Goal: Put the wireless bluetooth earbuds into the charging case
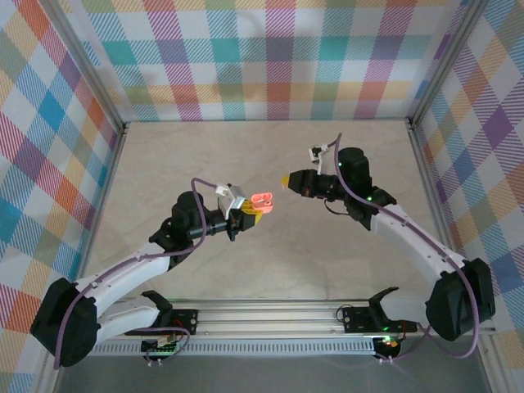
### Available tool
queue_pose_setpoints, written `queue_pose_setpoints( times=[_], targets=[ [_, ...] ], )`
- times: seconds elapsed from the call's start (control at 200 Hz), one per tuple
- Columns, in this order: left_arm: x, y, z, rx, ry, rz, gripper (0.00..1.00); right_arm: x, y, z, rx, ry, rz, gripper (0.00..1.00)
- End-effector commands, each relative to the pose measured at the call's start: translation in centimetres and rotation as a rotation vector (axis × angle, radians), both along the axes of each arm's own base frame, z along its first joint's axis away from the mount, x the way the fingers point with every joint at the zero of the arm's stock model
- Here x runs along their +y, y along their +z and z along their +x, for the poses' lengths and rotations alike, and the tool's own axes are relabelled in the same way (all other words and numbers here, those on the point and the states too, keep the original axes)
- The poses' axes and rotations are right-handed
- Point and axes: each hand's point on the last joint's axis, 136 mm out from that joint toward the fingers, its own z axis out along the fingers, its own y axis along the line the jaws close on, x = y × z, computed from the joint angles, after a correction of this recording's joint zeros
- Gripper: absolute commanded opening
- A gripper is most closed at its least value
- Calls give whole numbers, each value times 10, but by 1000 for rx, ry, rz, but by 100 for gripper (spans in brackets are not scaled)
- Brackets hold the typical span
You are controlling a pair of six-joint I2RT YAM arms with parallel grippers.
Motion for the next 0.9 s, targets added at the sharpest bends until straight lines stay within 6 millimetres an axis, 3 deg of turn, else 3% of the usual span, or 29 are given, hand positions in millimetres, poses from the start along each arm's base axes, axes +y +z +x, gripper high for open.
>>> queue_pose_setpoints(
  times=[0.0,0.18,0.375,0.6,0.895],
  targets=[
    [-11,42,-10,-129,-93,-76,0,7,38,-14,-140,41,13,5],
    [-13,53,-11,-140,-111,-93,0,30,70,-38,-267,130,54,6],
    [-11,58,-6,-130,-70,-110,0,51,81,-53,-329,187,76,5],
    [-10,62,-4,-132,-55,-127,0,66,74,-61,-361,230,45,5],
    [-6,69,-7,-144,-50,-144,0,66,63,-59,-363,224,-8,5]
  ],
)
